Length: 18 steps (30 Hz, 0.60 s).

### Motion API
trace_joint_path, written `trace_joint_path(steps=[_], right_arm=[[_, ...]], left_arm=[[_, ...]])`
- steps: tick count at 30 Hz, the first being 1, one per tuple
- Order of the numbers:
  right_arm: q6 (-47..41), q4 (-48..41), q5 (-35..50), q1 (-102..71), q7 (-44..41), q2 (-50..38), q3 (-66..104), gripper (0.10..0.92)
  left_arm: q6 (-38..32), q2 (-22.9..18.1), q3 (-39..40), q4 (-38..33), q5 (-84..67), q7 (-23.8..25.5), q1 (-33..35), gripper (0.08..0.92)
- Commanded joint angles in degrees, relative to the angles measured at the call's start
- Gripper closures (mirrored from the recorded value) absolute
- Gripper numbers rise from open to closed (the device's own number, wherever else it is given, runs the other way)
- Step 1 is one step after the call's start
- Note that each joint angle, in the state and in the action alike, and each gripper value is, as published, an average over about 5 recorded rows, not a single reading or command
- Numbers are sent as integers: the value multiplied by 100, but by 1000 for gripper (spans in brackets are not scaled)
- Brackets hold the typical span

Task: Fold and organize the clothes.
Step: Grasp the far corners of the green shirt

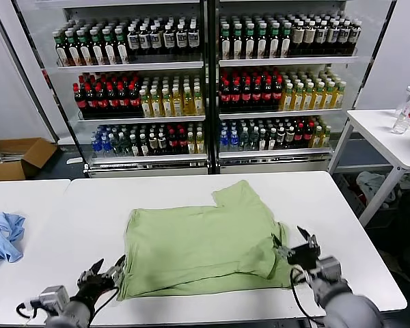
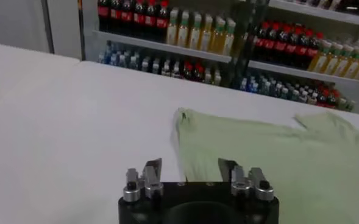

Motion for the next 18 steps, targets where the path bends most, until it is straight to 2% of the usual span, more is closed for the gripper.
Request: trace_joint_path(steps=[1, 4, 9, 14, 18], right_arm=[[-415, -2764, 409, 3617, 8, 1130, -1740, 206], [-434, -3630, 407, 4222, -107, 1449, -2006, 203], [-417, -4843, 197, 4826, -214, 1987, -2140, 203], [-464, -5899, 81, 5140, -294, 2463, -2058, 203], [-477, -6415, 1, 5217, -346, 2696, -1997, 203]], left_arm=[[-119, 255, 907, 2319, 327, 37, -2652, 258], [-197, 279, 1232, 2942, 549, 42, -3230, 197], [-286, 273, 1613, 3790, 770, 43, -3913, 178], [-370, 203, 1799, 4255, 697, 41, -4262, 177], [-363, 190, 1949, 4412, 485, 77, -4339, 177]])
